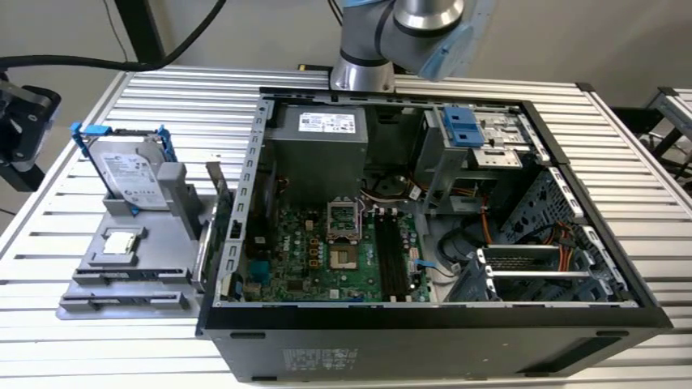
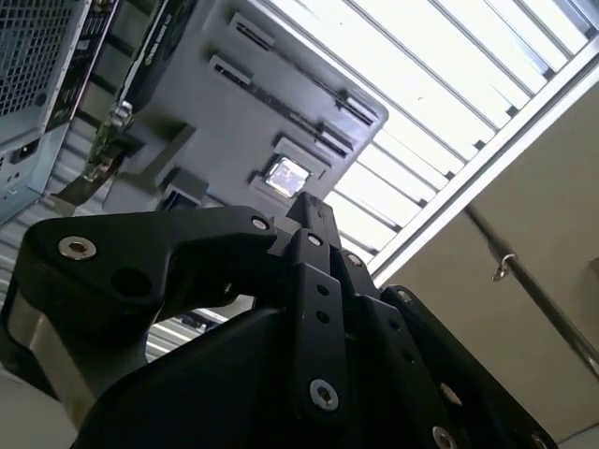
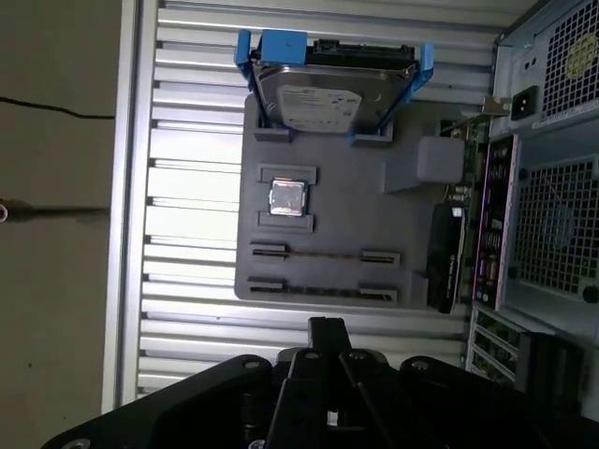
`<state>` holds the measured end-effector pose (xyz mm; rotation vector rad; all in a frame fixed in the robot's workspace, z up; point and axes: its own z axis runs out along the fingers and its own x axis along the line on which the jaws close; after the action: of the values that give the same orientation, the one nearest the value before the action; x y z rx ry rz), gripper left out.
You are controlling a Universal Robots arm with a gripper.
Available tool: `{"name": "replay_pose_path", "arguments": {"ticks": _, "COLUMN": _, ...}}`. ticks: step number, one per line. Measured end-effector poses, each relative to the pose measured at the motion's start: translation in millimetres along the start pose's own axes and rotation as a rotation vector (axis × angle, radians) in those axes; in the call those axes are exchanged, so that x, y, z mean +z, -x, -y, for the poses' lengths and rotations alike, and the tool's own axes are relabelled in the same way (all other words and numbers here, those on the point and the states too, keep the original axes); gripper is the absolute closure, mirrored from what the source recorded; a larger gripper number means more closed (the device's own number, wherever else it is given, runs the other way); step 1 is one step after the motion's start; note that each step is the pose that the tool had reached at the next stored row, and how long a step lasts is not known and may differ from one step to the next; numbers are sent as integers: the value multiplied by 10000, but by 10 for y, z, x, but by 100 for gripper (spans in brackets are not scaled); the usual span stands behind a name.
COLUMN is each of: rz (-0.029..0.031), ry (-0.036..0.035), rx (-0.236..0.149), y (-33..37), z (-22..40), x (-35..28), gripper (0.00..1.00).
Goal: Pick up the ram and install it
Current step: 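Pick up the ram and move it above insertion slot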
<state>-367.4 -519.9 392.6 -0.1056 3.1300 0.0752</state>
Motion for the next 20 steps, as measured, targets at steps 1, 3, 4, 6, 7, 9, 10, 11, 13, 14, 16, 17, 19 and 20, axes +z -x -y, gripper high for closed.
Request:
{"name": "replay_pose_path", "arguments": {"ticks": 1, "rz": -4, "ry": 1, "rx": -74, "y": 0, "z": 0, "x": 0, "gripper": 100}}
{"name": "replay_pose_path", "arguments": {"ticks": 3, "rz": -11, "ry": 2, "rx": -211, "y": 0, "z": 0, "x": 0, "gripper": 100}}
{"name": "replay_pose_path", "arguments": {"ticks": 4, "rz": -14, "ry": 3, "rx": -281, "y": 0, "z": 0, "x": 0, "gripper": 100}}
{"name": "replay_pose_path", "arguments": {"ticks": 6, "rz": -20, "ry": 4, "rx": -420, "y": 0, "z": 0, "x": 0, "gripper": 100}}
{"name": "replay_pose_path", "arguments": {"ticks": 7, "rz": -23, "ry": 5, "rx": -484, "y": 0, "z": 0, "x": 0, "gripper": 100}}
{"name": "replay_pose_path", "arguments": {"ticks": 9, "rz": -30, "ry": 6, "rx": -622, "y": 0, "z": 0, "x": 0, "gripper": 100}}
{"name": "replay_pose_path", "arguments": {"ticks": 10, "rz": -33, "ry": 7, "rx": -696, "y": 0, "z": 0, "x": 0, "gripper": 100}}
{"name": "replay_pose_path", "arguments": {"ticks": 11, "rz": -36, "ry": 8, "rx": -761, "y": 0, "z": 0, "x": 0, "gripper": 100}}
{"name": "replay_pose_path", "arguments": {"ticks": 13, "rz": -43, "ry": 9, "rx": -901, "y": 0, "z": 0, "x": 0, "gripper": 100}}
{"name": "replay_pose_path", "arguments": {"ticks": 14, "rz": -47, "ry": 10, "rx": -971, "y": 0, "z": 0, "x": 0, "gripper": 100}}
{"name": "replay_pose_path", "arguments": {"ticks": 16, "rz": -53, "ry": 11, "rx": -1108, "y": 0, "z": 0, "x": 0, "gripper": 100}}
{"name": "replay_pose_path", "arguments": {"ticks": 17, "rz": -56, "ry": 12, "rx": -1176, "y": 0, "z": 0, "x": 0, "gripper": 100}}
{"name": "replay_pose_path", "arguments": {"ticks": 19, "rz": -62, "ry": 14, "rx": -1308, "y": 0, "z": 0, "x": 0, "gripper": 100}}
{"name": "replay_pose_path", "arguments": {"ticks": 20, "rz": -62, "ry": 13, "rx": -1314, "y": 0, "z": 0, "x": 0, "gripper": 100}}
